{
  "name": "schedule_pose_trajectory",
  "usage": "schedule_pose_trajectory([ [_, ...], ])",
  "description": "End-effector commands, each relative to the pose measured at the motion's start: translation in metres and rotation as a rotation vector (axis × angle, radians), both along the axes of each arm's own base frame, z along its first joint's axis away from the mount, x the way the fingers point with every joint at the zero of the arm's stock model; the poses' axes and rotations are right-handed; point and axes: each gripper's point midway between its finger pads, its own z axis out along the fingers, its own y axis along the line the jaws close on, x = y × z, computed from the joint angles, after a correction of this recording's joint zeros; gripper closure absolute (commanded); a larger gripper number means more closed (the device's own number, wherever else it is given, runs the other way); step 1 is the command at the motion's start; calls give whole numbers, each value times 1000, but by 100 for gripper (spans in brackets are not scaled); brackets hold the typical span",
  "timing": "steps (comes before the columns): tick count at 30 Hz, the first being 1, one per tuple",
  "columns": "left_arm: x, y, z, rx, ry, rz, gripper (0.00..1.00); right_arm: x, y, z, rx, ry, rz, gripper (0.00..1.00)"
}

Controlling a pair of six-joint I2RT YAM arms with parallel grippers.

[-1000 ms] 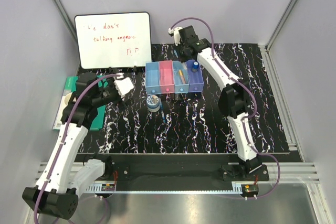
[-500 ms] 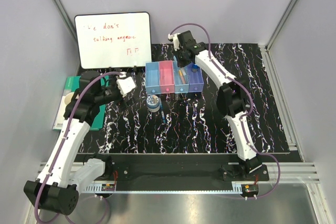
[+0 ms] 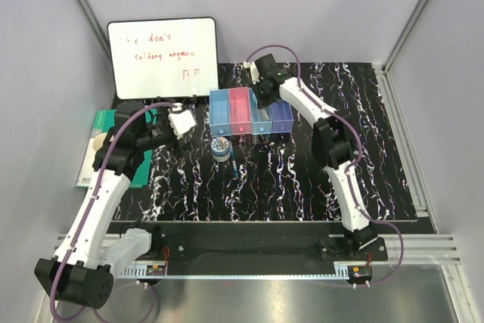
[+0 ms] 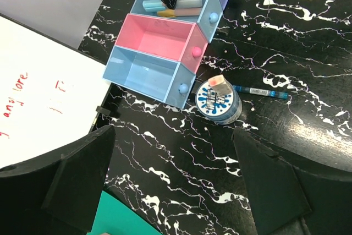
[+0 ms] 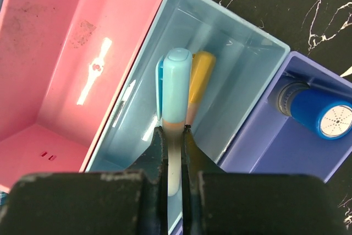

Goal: Sort the stationery into containers
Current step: Place the stationery in the storage box, then pick up the stationery from the center of the board.

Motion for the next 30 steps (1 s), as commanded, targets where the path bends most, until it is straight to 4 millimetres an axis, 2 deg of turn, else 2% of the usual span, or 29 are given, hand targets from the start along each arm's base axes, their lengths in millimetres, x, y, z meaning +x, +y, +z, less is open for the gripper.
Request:
schedule_pose_trajectory([
  [1,4,-4,10,-22,-53,-27,5,6,16,13,35,-47,23,87],
  [4,3,-5,8,-25,-48,-32,5,4,20,13,32,-48,33,73],
  [7,1,-7,6,-28,-44,-44,5,5,22,16,32,-59,35,66],
  [13,1,-9,2,-33,-28,-61,5,9,21,30,27,-97,41,57],
  [16,-1,-15,1,-38,-32,-103,4,13,20,48,25,-139,50,57],
  [19,-3,-23,0,-56,-24,-163,4,21,13,87,9,-233,45,55],
  [21,-3,-28,-2,-54,-20,-187,4,23,8,121,6,-306,58,54],
  [22,-1,-29,-7,-50,-6,-193,4,23,5,133,0,-329,60,54],
  [23,-2,-32,-11,-46,0,-204,4,21,1,154,6,-367,59,52],
  [25,-3,-35,-19,-34,2,-227,4,20,-12,175,-29,-413,56,48],
  [26,-5,-40,-24,-25,9,-244,4,17,-18,192,-38,-443,58,47],
  [28,-2,-43,-39,26,24,-225,5,11,-29,203,-92,-466,71,44],
  [29,-4,-50,-42,46,25,-239,5,5,-35,218,-94,-488,70,44],
  [30,-2,-50,-47,69,31,-220,4,1,-39,219,-114,-488,83,44],
])
